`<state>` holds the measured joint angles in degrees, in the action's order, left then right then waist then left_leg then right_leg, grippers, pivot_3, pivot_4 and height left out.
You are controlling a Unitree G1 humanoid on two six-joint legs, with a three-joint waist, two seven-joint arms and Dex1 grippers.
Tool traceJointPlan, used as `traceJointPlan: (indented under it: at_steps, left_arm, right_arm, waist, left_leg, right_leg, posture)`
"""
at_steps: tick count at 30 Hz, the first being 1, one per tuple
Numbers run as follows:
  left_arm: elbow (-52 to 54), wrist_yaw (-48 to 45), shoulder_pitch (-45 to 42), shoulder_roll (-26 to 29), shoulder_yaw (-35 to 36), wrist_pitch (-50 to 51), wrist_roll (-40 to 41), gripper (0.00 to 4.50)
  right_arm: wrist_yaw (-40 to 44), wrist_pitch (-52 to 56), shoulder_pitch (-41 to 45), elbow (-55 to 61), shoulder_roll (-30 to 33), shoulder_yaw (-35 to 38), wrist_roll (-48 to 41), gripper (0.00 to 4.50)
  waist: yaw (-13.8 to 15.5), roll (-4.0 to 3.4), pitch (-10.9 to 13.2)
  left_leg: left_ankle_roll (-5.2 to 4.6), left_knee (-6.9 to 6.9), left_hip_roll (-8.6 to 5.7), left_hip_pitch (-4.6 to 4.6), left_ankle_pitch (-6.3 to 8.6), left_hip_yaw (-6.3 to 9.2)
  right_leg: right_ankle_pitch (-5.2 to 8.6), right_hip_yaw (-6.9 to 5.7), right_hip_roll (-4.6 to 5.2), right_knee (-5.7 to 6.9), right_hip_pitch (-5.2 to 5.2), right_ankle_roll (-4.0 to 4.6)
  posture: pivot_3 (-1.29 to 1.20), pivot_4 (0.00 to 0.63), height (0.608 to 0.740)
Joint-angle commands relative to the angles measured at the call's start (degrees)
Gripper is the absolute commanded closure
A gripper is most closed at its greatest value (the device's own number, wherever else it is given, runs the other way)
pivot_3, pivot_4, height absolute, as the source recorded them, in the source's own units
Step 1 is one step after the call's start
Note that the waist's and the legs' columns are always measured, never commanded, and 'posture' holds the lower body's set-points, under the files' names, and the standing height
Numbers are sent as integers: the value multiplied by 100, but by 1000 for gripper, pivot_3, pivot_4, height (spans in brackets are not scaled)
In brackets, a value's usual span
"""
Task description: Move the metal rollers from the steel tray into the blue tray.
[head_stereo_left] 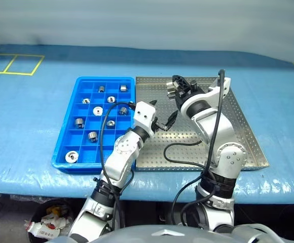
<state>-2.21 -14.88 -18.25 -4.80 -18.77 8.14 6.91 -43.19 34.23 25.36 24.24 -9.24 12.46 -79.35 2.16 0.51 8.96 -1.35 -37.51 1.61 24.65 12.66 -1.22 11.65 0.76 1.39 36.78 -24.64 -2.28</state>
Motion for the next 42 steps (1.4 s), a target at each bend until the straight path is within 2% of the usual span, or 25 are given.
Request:
traceJointPlan:
  at_steps: [1,9,20,23,30,31,42]
  left_arm:
    - [-116,81,-140,-508,-150,-312,-24,0]
    - [-626,600,-519,-689,-233,-674,-298,0]
    - [-867,1246,-795,-811,31,-928,-476,0]
    - [-853,1311,-797,-807,81,-943,-493,613]
    - [-791,1296,-715,-722,46,-744,-550,2934]
    - [-780,1263,-699,-689,26,-746,-561,3044]
    - [-688,886,-569,-165,20,-774,-756,3044]
  right_arm:
    - [-15,-215,-54,339,-125,-189,-159,2887]
    - [-27,-379,-144,396,-37,-405,-191,2887]
    - [32,-500,-213,405,59,-499,-162,2887]
    - [47,-512,-227,381,72,-516,-167,2887]
    - [92,-510,-228,336,125,-543,-184,2887]
    - [97,-508,-229,332,136,-546,-188,2887]
    - [119,-501,-443,409,300,-592,-269,2887]
  waist:
    - [-2,0,0]
    - [-51,0,0]
    - [-79,1,0]
    - [-80,1,0]
    - [-80,1,0]
    - [-79,1,0]
    - [-76,1,0]
  left_leg:
    - [-1,0,0,1,1,0]
    - [-2,-5,0,1,1,-2]
    - [-5,-11,1,4,2,-4]
    - [-5,-11,0,5,2,-4]
    - [-6,-16,0,7,3,-6]
    - [-6,-16,0,7,3,-5]
    - [-8,-18,0,6,4,-6]
  right_leg:
    - [-1,0,0,0,0,-2]
    - [-1,2,0,0,0,-1]
    - [-14,3,-1,-1,0,-23]
    - [-14,3,-1,-1,0,-24]
    - [-15,3,0,-1,0,-25]
    - [-15,3,0,-1,0,-26]
    - [-16,4,0,0,1,-25]
  posture:
    - [113,150,740]
    - [100,150,740]
    - [84,150,740]
    - [90,150,740]
    - [101,150,740]
    - [101,150,740]
    - [108,150,740]
